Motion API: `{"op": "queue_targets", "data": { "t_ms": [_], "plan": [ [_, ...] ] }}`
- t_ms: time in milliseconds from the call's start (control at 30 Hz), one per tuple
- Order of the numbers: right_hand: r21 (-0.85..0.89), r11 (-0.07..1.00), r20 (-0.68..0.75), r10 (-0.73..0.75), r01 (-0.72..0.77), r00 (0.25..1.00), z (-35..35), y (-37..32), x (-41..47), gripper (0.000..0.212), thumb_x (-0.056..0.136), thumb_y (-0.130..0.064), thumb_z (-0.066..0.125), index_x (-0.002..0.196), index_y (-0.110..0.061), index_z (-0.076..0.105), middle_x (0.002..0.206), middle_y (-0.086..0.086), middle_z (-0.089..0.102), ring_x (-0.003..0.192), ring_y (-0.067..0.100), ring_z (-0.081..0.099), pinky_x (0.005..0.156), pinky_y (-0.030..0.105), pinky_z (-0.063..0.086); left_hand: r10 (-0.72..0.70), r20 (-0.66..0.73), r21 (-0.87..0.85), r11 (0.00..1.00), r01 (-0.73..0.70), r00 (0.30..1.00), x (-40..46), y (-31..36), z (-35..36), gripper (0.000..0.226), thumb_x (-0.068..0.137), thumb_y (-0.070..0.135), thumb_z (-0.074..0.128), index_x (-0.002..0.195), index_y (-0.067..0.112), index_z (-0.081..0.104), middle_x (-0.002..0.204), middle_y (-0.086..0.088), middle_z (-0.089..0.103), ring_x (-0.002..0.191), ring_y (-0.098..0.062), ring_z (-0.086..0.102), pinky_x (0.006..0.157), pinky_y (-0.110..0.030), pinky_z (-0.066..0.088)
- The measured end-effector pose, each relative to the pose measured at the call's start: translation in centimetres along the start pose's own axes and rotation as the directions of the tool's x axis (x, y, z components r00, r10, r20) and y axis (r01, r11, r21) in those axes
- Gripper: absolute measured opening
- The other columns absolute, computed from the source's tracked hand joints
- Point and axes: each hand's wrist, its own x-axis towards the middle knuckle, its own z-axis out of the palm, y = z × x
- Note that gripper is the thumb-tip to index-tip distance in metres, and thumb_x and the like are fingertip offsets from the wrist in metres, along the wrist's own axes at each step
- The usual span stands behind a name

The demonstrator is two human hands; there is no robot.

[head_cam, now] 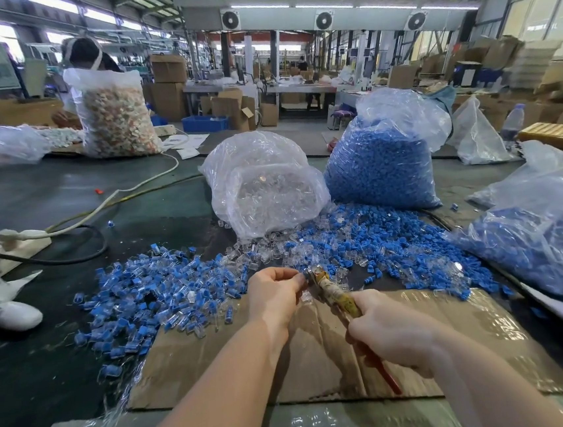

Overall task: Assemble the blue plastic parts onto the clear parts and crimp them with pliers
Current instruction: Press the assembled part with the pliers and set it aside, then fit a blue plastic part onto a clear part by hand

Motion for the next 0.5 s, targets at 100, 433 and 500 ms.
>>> {"op": "queue_targets", "data": {
  "t_ms": [100,433,500],
  "plan": [
    [0.036,0.999,0.009,0.008,-0.009,1.000,0.0,0.2,0.1,0.020,0.087,0.000,0.042,0.085,-0.014,0.056,0.058,-0.004,0.051,0.048,0.009,0.043,0.050,0.024,0.036,-0.006,-0.002,-0.011,1.000,0.006,1.000,-0.1,-0.1,0.1,0.009,0.085,0.001,0.062,0.083,0.010,0.063,0.078,-0.007,0.065,0.065,-0.013,0.058,0.053,-0.020,0.045],
    [-0.059,0.998,-0.242,-0.020,0.006,0.970,0.2,2.6,0.8,0.021,0.076,-0.007,0.064,0.093,-0.019,0.062,0.080,0.000,0.061,0.065,0.012,0.055,0.054,0.022,0.045,0.290,-0.091,0.414,0.881,-0.229,0.953,1.6,-0.7,-2.7,0.005,0.088,0.009,0.061,0.085,0.013,0.063,0.074,0.003,0.061,0.064,-0.008,0.058,0.056,-0.016,0.048],
    [-0.247,0.966,-0.343,-0.013,-0.076,0.939,-0.2,3.6,1.3,0.015,0.080,-0.020,0.065,0.093,-0.022,0.058,0.092,0.001,0.061,0.085,0.018,0.057,0.076,0.032,0.051,0.396,-0.092,0.608,0.749,-0.264,0.914,2.1,-0.7,-4.1,0.006,0.090,0.012,0.059,0.091,0.015,0.064,0.075,0.008,0.060,0.060,0.000,0.053,0.049,-0.009,0.037]
  ]
}}
